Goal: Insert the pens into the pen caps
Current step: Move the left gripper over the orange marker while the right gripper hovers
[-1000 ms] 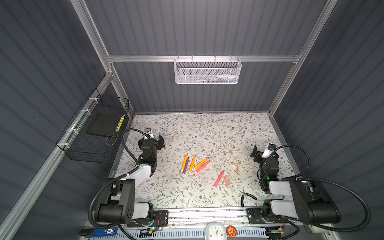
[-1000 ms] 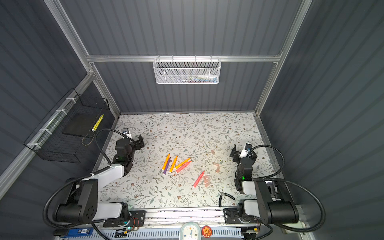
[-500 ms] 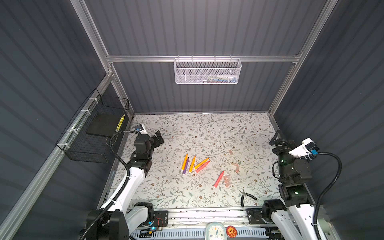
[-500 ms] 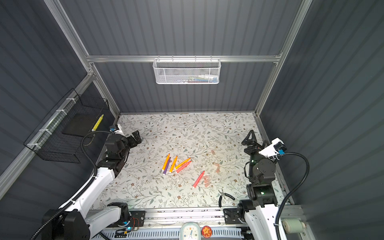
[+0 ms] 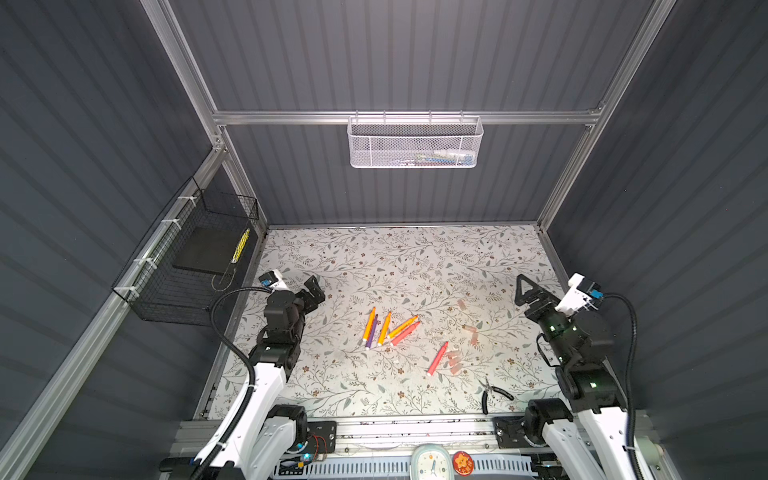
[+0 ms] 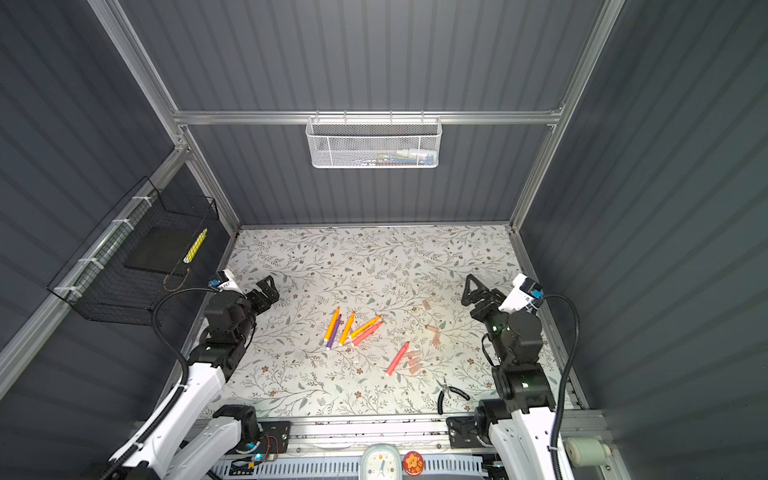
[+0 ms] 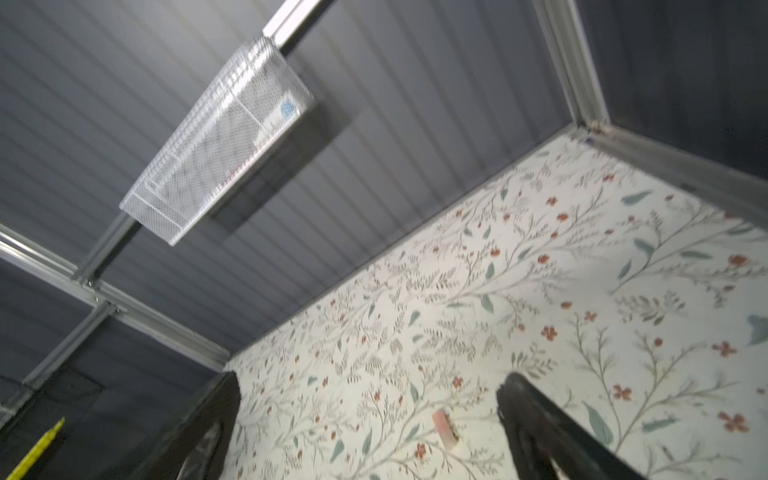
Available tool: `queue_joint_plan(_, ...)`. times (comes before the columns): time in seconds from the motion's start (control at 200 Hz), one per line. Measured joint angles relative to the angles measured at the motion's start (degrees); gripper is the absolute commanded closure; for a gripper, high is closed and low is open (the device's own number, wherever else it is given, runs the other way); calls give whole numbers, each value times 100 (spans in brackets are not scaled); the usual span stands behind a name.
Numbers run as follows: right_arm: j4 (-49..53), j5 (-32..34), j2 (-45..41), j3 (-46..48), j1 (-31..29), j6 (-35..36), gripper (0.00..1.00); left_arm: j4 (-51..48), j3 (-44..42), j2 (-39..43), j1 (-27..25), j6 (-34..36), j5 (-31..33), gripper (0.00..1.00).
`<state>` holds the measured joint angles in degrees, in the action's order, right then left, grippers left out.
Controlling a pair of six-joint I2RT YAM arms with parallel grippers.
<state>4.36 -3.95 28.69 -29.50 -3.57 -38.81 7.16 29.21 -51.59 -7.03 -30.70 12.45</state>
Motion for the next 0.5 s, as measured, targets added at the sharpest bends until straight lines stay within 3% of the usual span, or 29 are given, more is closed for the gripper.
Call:
queue_joint_plan(0.23, 90, 208, 1305, -186, -1021, 42, 1, -310, 369, -385, 0, -149, -437, 1)
queue_joint_plan(0.3, 129, 295, 1644, -343, -1292, 68, 1, -590, 710, -621, 0, -267, -575, 17)
queue_joint_plan(0.5, 140, 525, 2129, -595, -1644, 138, 1, -868, 859, -1023, -33, -337, -1281, 14)
